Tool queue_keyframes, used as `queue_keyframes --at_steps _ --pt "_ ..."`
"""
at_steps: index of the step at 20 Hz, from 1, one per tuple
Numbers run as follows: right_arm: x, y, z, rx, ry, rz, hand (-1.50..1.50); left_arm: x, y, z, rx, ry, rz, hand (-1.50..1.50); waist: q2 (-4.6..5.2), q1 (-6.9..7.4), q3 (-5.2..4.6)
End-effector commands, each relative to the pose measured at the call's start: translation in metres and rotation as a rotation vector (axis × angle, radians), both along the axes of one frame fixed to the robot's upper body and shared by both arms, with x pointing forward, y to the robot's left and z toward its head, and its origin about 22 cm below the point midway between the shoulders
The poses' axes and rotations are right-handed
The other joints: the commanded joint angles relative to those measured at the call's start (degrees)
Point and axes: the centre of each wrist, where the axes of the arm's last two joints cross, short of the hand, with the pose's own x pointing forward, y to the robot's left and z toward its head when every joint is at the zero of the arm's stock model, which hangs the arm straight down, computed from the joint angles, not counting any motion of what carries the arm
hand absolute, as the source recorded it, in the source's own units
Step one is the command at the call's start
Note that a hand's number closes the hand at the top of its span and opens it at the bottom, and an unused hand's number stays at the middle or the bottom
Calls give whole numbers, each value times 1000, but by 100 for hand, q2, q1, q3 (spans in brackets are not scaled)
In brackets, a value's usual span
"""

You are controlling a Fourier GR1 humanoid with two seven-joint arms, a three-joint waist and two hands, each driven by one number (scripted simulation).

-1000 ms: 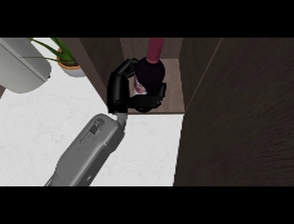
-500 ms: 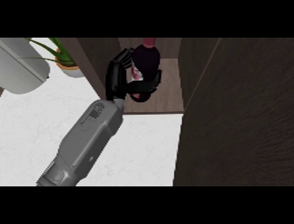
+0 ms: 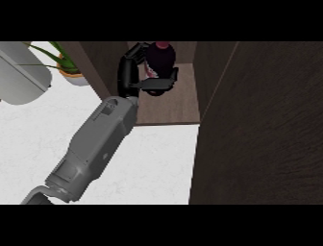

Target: Pick up the wine, place it into the cabinet and close the cabinet

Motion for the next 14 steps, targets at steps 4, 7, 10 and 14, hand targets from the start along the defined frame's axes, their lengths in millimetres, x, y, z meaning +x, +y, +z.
queue_keyframes --at_steps 4,7,10,14 --pt "-30 -3 8 50 -41 51 -150 4 9 -15 52 -50 90 150 10 -56 1" --pt "-13 4 8 53 -44 61 -150 16 -2 7 40 -52 74 150 26 -61 0" --pt "-14 -1 15 22 -43 70 -150 25 2 18 42 -59 74 150 49 -98 -1" --pt "-14 -3 4 56 -41 63 -150 16 9 -7 -51 5 109 150 56 -128 2"
